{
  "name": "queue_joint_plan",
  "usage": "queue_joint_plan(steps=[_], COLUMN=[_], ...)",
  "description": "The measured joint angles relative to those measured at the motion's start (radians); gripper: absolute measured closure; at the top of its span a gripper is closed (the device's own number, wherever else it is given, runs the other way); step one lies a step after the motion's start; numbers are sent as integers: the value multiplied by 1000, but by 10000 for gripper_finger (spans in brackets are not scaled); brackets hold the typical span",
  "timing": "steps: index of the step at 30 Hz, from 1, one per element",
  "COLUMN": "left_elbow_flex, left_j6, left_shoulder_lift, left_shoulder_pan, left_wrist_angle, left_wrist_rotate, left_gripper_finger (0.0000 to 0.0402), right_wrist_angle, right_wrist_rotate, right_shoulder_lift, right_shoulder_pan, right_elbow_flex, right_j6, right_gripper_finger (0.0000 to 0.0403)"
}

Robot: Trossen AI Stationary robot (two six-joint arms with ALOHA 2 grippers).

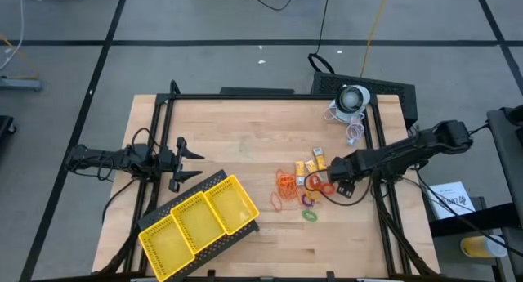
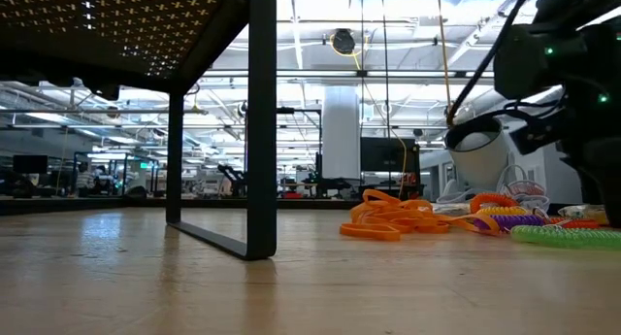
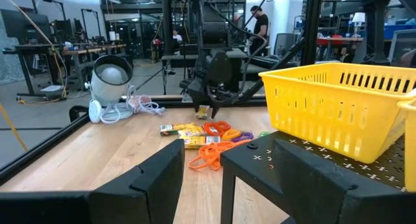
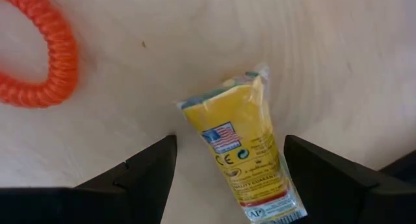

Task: Pick & Place Office Desk Supplies
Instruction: Put the crayon box into the left yellow bin on the shelf

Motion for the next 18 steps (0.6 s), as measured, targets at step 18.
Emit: queue_joint_plan(steps=[18], left_elbow_flex=[0], left_j6=[0], left_shoulder_lift=[0], left_shoulder_pan=[0], left_wrist_angle=[0], left_wrist_rotate=[0], left_gripper_finger=[160], right_wrist_angle=[81], right_wrist_rotate=[-67], right_shoulder_lift=[8], right_shoulder_pan=[-28], right_elbow_flex=[-26], right_j6=[1], right_gripper_finger=[250])
